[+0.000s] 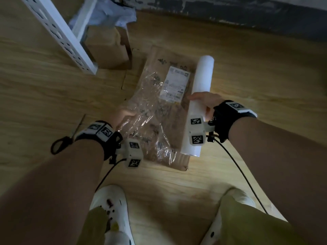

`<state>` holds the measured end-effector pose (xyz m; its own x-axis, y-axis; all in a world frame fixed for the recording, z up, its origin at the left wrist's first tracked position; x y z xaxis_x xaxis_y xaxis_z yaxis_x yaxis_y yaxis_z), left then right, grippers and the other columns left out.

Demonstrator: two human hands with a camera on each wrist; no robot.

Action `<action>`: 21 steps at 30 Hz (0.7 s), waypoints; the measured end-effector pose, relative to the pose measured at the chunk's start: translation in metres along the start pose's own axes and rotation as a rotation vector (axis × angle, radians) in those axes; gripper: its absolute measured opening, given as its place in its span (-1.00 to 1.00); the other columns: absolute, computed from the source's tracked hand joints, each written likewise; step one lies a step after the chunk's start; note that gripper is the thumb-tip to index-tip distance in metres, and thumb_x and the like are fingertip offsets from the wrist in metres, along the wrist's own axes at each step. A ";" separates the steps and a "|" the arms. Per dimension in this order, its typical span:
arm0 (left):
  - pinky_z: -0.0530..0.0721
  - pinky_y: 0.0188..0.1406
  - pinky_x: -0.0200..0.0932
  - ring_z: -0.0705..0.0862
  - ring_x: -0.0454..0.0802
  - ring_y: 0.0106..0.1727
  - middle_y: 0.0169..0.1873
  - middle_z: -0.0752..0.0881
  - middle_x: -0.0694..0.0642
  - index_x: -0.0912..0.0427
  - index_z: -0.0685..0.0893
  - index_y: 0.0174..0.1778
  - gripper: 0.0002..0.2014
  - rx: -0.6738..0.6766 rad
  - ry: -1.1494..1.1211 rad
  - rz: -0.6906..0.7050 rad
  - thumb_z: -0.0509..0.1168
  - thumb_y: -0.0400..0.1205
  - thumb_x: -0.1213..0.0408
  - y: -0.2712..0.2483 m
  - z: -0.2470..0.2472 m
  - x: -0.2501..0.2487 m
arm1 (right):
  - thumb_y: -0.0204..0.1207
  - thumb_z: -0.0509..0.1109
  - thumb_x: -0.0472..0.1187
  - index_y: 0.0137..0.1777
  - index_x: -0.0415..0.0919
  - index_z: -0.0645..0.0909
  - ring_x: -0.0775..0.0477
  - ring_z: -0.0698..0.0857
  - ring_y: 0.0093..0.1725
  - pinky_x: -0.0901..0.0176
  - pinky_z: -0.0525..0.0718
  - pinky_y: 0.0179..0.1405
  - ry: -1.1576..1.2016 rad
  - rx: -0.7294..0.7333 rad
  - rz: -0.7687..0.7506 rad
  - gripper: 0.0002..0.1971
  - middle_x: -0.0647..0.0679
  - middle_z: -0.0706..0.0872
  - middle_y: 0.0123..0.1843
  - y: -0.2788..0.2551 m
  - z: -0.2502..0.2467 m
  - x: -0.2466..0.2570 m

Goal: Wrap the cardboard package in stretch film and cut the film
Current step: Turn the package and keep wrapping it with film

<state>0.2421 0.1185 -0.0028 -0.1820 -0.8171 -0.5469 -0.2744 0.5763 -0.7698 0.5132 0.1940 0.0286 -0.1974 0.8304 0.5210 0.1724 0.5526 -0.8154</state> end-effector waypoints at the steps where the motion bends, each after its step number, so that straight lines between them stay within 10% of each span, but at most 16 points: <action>1: 0.52 -0.12 -0.17 0.66 0.10 0.00 0.06 0.71 0.18 0.16 0.67 -0.01 -0.74 -0.065 0.111 0.016 0.31 0.60 0.02 -0.004 -0.010 -0.005 | 0.33 0.63 -0.21 -0.13 -0.34 0.60 -0.32 0.68 0.07 -0.30 0.61 0.21 0.012 0.016 -0.001 -0.71 -0.26 0.65 0.14 -0.001 0.001 0.002; 5: 0.65 0.17 0.00 0.61 0.32 0.28 0.29 0.60 0.37 0.31 0.55 0.35 -0.61 -0.661 0.239 0.418 0.19 0.62 0.28 -0.008 -0.044 -0.054 | 0.39 0.60 -0.22 -0.15 -0.34 0.57 -0.27 0.70 -0.02 -0.19 0.67 0.12 0.024 0.049 -0.028 -0.74 -0.24 0.67 0.02 -0.004 -0.001 0.005; 7: 0.57 0.31 0.16 0.55 0.32 0.33 0.35 0.55 0.36 0.20 0.49 0.37 -0.53 -0.423 0.611 0.652 0.23 0.56 0.12 -0.006 0.000 -0.078 | 0.38 0.60 -0.22 -0.22 -0.32 0.54 -0.22 0.70 -0.11 -0.10 0.69 0.03 0.037 0.042 -0.034 -0.73 -0.22 0.68 -0.06 -0.008 -0.003 0.006; 10: -0.07 0.60 0.32 -0.27 0.18 0.67 0.65 -0.34 0.11 -0.10 -0.21 0.66 0.00 0.046 1.069 0.494 0.24 0.47 -0.35 0.007 0.059 -0.058 | 0.24 0.68 -0.22 -0.11 -0.36 0.63 -0.18 0.73 -0.17 -0.02 0.74 -0.08 0.082 0.051 -0.053 -0.66 -0.20 0.72 -0.05 -0.007 -0.002 0.006; 14: -0.14 0.60 0.37 -0.48 0.20 0.61 0.55 -0.58 0.10 -0.09 -0.44 0.61 0.24 0.105 1.184 0.353 0.33 0.34 -0.43 0.003 0.065 -0.056 | -0.30 0.71 -0.06 0.16 -0.35 0.65 -0.27 0.79 -0.04 -0.38 0.70 0.11 0.057 0.046 -0.078 -0.11 -0.21 0.78 0.05 0.021 -0.010 -0.001; 21: -0.18 0.59 0.36 -0.51 0.20 0.59 0.53 -0.60 0.13 -0.07 -0.49 0.60 0.30 0.125 1.206 0.338 0.34 0.28 -0.46 0.005 0.066 -0.057 | 0.29 0.63 -0.25 -0.10 -0.29 0.65 -0.16 0.74 -0.28 0.05 0.76 -0.26 0.071 0.107 -0.081 -0.74 -0.18 0.77 -0.19 -0.012 -0.016 0.006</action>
<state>0.3137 0.1681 0.0029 -0.9889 -0.0799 -0.1250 0.0334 0.7011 -0.7123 0.5251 0.1931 0.0457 -0.1368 0.7885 0.5997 0.0543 0.6104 -0.7902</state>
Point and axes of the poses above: each hand's wrist, its own y-axis towards the middle knuckle, its own z-axis out of the palm, x = y × z, the point moved 4 cm from there along y, towards the middle knuckle
